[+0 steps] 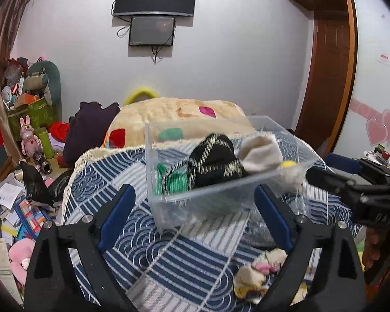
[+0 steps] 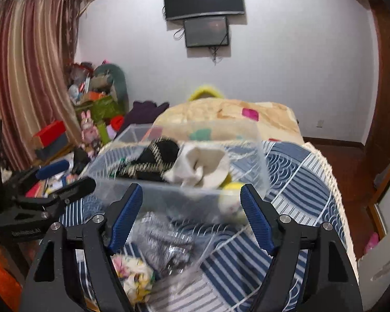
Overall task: Organize soft objects
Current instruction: 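Drop the bracelet into the box with the left tool while the right tool drops the doll in, then grasp the floral scrunchie with the left tool while the right tool grasps the bagged grey item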
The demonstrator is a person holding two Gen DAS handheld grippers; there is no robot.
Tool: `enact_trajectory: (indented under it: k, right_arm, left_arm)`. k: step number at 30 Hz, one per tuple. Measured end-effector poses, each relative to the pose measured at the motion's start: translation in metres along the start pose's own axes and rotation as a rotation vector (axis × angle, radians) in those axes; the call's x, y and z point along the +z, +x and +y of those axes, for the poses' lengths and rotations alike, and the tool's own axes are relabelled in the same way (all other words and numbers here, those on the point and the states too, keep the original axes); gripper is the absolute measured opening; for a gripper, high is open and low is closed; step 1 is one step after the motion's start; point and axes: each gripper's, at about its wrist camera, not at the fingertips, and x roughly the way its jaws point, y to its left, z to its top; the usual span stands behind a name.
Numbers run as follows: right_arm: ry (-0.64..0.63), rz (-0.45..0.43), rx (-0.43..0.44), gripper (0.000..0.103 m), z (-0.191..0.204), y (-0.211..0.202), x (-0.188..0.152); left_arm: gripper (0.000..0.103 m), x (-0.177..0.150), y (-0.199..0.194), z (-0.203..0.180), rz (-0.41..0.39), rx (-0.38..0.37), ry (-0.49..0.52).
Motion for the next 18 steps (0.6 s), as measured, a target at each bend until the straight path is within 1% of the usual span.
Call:
enact_trajectory:
  k: [2,7,10,13,15,17,18]
  right_arm:
    - [-0.008,0.024,-0.004,0.075,0.003,0.004,-0.008]
    - [-0.003,0.109,0.019,0.075,0.010,0.025,-0.029]
    - [-0.015,0.141,-0.007,0.075,0.012,0.036,-0.037]
    - [0.012,0.170,0.017,0.075,0.008,0.044,-0.041]
    - [0.033,0.194,0.042,0.074,0.004,0.050,-0.043]
    - [0.026,0.197,0.036,0.065,0.005,0.050,-0.046]
    - [0.016,0.195,0.028,0.057,0.005,0.050,-0.047]
  left_arm:
    - [0.095,-0.008,0.000,0.000,0.025,-0.010,0.008]
    - [0.095,-0.031,0.004,0.001,0.103,-0.023,0.018]
    - [0.095,-0.044,0.007,0.001,0.134,-0.035,0.009]
    - [0.095,-0.051,0.011,-0.004,0.169,-0.098,-0.015]
    - [0.095,-0.054,0.013,-0.010,0.183,-0.126,-0.009]
    - [0.092,-0.057,0.013,-0.017,0.181,-0.128,0.016]
    - [0.090,-0.059,0.014,-0.021,0.182,-0.130,0.029]
